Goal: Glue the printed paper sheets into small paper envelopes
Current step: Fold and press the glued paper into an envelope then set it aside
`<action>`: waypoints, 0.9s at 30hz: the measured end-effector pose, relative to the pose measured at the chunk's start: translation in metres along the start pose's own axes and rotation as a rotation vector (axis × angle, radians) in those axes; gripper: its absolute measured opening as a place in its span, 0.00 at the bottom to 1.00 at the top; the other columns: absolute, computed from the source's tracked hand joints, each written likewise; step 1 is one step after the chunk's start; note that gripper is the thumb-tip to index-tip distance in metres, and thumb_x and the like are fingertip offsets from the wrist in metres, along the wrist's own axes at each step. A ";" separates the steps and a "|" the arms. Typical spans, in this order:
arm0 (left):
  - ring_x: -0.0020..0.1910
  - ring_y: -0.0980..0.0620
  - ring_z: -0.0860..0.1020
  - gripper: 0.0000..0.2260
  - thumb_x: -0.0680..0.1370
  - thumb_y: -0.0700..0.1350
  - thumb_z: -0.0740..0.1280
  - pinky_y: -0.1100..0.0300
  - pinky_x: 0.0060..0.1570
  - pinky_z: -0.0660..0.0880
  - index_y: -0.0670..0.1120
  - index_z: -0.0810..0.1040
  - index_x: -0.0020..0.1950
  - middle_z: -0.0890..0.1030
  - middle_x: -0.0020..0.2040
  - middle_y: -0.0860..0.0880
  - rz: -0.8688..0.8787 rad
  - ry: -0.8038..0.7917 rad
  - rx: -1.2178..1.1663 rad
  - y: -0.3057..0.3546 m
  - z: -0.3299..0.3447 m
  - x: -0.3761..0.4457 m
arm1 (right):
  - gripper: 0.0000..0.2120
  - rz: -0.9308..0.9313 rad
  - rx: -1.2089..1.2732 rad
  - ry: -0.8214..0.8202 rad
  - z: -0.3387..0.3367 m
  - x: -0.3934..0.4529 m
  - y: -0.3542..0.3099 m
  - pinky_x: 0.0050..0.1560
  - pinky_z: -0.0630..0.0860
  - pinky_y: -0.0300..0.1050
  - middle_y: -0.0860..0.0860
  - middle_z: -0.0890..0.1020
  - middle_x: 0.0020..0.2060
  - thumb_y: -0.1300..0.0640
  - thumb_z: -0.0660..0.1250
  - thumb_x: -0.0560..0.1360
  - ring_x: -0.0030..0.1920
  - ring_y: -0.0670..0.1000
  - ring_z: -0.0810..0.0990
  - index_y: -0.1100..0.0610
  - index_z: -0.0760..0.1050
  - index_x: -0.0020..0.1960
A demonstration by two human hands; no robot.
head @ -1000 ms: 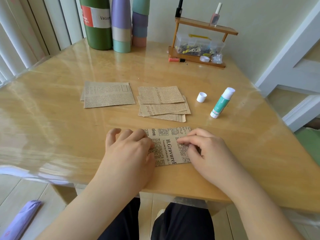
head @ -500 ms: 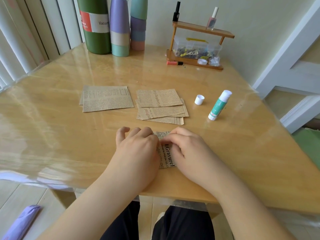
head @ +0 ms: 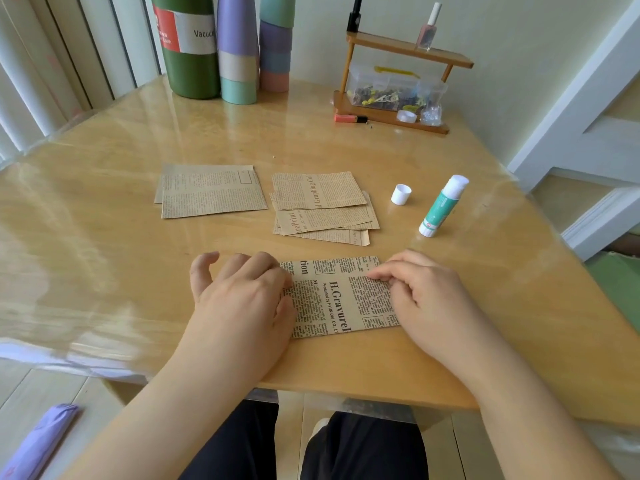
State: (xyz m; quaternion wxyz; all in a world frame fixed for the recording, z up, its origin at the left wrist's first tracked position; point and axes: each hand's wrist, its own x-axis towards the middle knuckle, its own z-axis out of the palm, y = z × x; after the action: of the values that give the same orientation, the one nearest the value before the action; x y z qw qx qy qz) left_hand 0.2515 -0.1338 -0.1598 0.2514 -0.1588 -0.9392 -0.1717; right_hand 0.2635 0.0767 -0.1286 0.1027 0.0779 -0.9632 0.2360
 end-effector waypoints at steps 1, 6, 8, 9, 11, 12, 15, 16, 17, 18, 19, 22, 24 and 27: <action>0.40 0.48 0.78 0.10 0.69 0.46 0.59 0.46 0.58 0.55 0.48 0.81 0.36 0.78 0.38 0.54 0.002 0.004 0.005 0.000 0.000 0.001 | 0.17 0.000 -0.006 0.002 0.000 0.002 -0.001 0.49 0.65 0.22 0.47 0.79 0.45 0.71 0.58 0.73 0.46 0.45 0.76 0.57 0.82 0.50; 0.39 0.46 0.78 0.06 0.61 0.40 0.74 0.48 0.56 0.57 0.48 0.80 0.35 0.78 0.36 0.53 0.024 -0.054 -0.021 0.003 0.003 0.013 | 0.17 -0.050 0.007 -0.037 0.006 0.013 -0.017 0.54 0.68 0.28 0.49 0.79 0.48 0.71 0.57 0.74 0.51 0.46 0.78 0.58 0.81 0.52; 0.38 0.46 0.78 0.04 0.63 0.41 0.68 0.45 0.56 0.64 0.47 0.80 0.36 0.78 0.36 0.52 0.052 -0.074 -0.056 0.010 0.006 0.016 | 0.18 -0.093 0.023 -0.090 0.012 0.018 -0.028 0.57 0.67 0.28 0.49 0.78 0.51 0.71 0.56 0.75 0.53 0.46 0.76 0.58 0.80 0.56; 0.37 0.46 0.78 0.06 0.63 0.41 0.66 0.43 0.54 0.68 0.46 0.81 0.36 0.78 0.36 0.52 0.066 -0.087 -0.069 0.013 0.008 0.017 | 0.19 -0.115 0.023 -0.114 0.015 0.020 -0.033 0.59 0.68 0.31 0.50 0.78 0.52 0.70 0.56 0.75 0.55 0.47 0.76 0.58 0.79 0.57; 0.36 0.46 0.78 0.08 0.62 0.41 0.64 0.43 0.50 0.72 0.45 0.81 0.37 0.77 0.36 0.51 0.089 -0.111 -0.084 0.014 0.010 0.018 | 0.20 -0.148 0.011 -0.139 0.021 0.023 -0.037 0.61 0.69 0.40 0.50 0.77 0.52 0.70 0.55 0.75 0.56 0.49 0.75 0.57 0.79 0.59; 0.36 0.46 0.78 0.08 0.63 0.41 0.64 0.43 0.51 0.72 0.45 0.81 0.37 0.77 0.36 0.51 0.089 -0.115 -0.083 0.013 0.010 0.017 | 0.20 -0.149 0.009 -0.142 0.021 0.024 -0.037 0.61 0.69 0.41 0.50 0.77 0.53 0.70 0.55 0.75 0.57 0.49 0.75 0.56 0.79 0.59; 0.38 0.46 0.78 0.04 0.64 0.42 0.67 0.44 0.58 0.65 0.46 0.80 0.37 0.78 0.38 0.51 0.072 -0.077 -0.060 0.005 0.009 0.014 | 0.19 -0.109 0.008 -0.136 0.016 0.025 -0.029 0.59 0.67 0.31 0.50 0.78 0.52 0.70 0.55 0.76 0.55 0.47 0.75 0.57 0.80 0.57; 0.39 0.46 0.78 0.03 0.65 0.43 0.68 0.46 0.59 0.60 0.46 0.80 0.38 0.78 0.38 0.51 0.061 -0.065 -0.058 0.002 0.009 0.013 | 0.19 -0.085 0.007 -0.124 0.012 0.024 -0.024 0.57 0.66 0.26 0.50 0.78 0.52 0.70 0.56 0.75 0.53 0.46 0.76 0.58 0.80 0.56; 0.39 0.46 0.78 0.03 0.66 0.43 0.69 0.47 0.59 0.57 0.47 0.80 0.38 0.77 0.39 0.52 0.045 -0.054 -0.054 -0.002 0.008 0.012 | 0.19 -0.059 0.007 -0.101 0.009 0.023 -0.018 0.54 0.65 0.23 0.50 0.79 0.50 0.71 0.56 0.75 0.51 0.45 0.77 0.59 0.81 0.55; 0.39 0.47 0.78 0.04 0.66 0.44 0.67 0.48 0.58 0.56 0.48 0.81 0.38 0.77 0.39 0.53 0.023 -0.051 -0.046 -0.004 0.007 0.011 | 0.18 -0.033 0.005 -0.069 0.005 0.022 -0.011 0.52 0.64 0.20 0.50 0.80 0.49 0.72 0.57 0.74 0.48 0.44 0.77 0.59 0.81 0.53; 0.39 0.47 0.78 0.05 0.67 0.46 0.65 0.49 0.58 0.55 0.48 0.81 0.38 0.77 0.39 0.53 0.008 -0.051 -0.041 -0.006 0.006 0.010 | 0.18 -0.010 -0.003 -0.037 0.002 0.020 -0.005 0.50 0.64 0.19 0.50 0.80 0.47 0.73 0.57 0.73 0.46 0.44 0.77 0.59 0.82 0.51; 0.39 0.48 0.78 0.10 0.69 0.48 0.60 0.48 0.58 0.55 0.48 0.81 0.38 0.77 0.39 0.54 -0.009 -0.056 -0.042 -0.007 0.005 0.008 | 0.18 0.023 -0.033 0.010 -0.002 0.018 0.008 0.49 0.64 0.19 0.49 0.80 0.43 0.73 0.59 0.72 0.43 0.46 0.77 0.58 0.83 0.48; 0.39 0.47 0.78 0.07 0.68 0.47 0.64 0.48 0.57 0.55 0.48 0.80 0.36 0.77 0.38 0.53 -0.006 -0.061 -0.028 -0.005 0.004 0.010 | 0.17 0.023 -0.054 0.011 -0.001 0.019 0.008 0.47 0.65 0.21 0.48 0.79 0.42 0.72 0.59 0.72 0.43 0.46 0.77 0.59 0.83 0.48; 0.39 0.45 0.77 0.05 0.63 0.40 0.74 0.46 0.57 0.56 0.47 0.80 0.35 0.77 0.37 0.51 -0.011 -0.102 -0.031 -0.002 0.003 0.016 | 0.17 0.009 -0.067 0.020 0.001 0.022 0.000 0.46 0.65 0.23 0.46 0.77 0.43 0.72 0.58 0.73 0.44 0.45 0.76 0.59 0.82 0.49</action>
State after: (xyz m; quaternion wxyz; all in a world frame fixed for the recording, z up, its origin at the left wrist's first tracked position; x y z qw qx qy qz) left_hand 0.2360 -0.1312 -0.1540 0.1999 -0.1662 -0.9489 -0.1792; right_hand 0.2417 0.0738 -0.1242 0.1140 0.0679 -0.9698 0.2047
